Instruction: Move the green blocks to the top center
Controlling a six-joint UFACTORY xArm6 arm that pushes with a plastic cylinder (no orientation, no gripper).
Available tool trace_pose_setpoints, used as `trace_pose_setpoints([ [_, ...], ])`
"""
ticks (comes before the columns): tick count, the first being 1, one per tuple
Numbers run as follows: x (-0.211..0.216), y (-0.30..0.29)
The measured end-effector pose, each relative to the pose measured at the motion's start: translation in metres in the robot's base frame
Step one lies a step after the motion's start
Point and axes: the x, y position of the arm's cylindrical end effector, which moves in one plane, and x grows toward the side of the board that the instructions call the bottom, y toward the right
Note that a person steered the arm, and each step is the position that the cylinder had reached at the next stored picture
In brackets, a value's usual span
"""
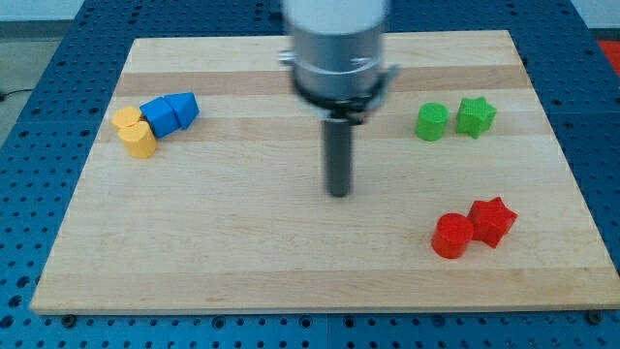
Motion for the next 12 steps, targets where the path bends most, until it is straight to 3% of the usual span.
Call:
trace_pose_setpoints([
  [1,-0.011,0.089],
  [3,-0.09,0.234],
  [4,-0.108,0.195],
  [6,-0.091,0.063],
  [8,-0.079,0.066],
  [9,-0.079,-0.007],
  [10,-0.08,-0.015],
  [12,-0.045,0.078],
])
